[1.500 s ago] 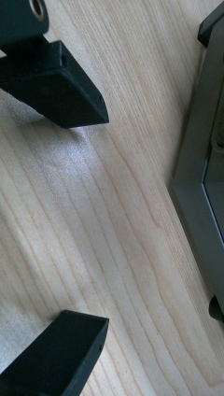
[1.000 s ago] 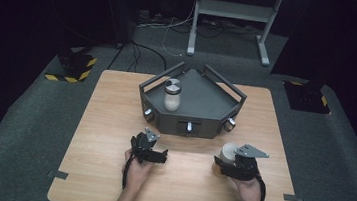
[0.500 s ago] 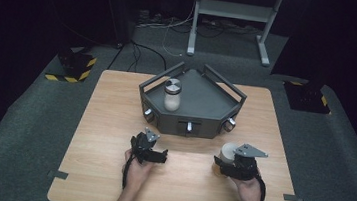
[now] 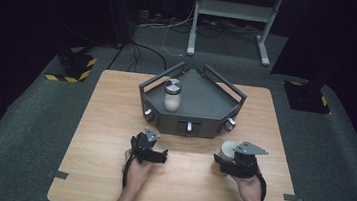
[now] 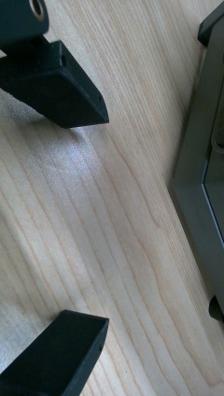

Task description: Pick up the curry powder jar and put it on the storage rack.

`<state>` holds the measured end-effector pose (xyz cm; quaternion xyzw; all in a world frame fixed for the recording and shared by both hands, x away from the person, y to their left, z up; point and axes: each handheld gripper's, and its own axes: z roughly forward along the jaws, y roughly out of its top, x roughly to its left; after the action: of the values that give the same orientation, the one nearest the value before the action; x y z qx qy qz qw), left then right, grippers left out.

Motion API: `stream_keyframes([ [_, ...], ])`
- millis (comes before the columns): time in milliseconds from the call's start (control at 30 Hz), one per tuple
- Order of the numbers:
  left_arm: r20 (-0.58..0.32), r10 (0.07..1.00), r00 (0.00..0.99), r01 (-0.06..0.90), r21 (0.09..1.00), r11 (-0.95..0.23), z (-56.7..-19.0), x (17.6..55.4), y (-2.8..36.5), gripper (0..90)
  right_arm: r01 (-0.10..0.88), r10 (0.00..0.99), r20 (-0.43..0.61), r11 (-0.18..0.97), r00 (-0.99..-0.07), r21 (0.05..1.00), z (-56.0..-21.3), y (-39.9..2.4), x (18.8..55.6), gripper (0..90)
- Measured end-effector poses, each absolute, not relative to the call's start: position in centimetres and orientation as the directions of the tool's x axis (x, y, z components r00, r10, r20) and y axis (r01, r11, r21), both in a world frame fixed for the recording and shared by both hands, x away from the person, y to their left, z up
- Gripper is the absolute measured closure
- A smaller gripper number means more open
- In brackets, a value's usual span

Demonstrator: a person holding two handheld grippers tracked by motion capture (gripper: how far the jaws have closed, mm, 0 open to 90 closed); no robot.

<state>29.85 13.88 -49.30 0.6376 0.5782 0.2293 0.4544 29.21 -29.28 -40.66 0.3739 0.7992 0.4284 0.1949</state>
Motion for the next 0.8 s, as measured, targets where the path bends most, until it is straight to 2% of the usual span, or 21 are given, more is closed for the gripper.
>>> stream_keyframes([
  [800,-0.233,0.946,0.226,0.529,0.845,0.082,-49.3,29.9,13.9,4.2,0.401,0.732,-0.002,0.374,-0.681,0.836,-37.5,-28.6,31.0,33.8],
])
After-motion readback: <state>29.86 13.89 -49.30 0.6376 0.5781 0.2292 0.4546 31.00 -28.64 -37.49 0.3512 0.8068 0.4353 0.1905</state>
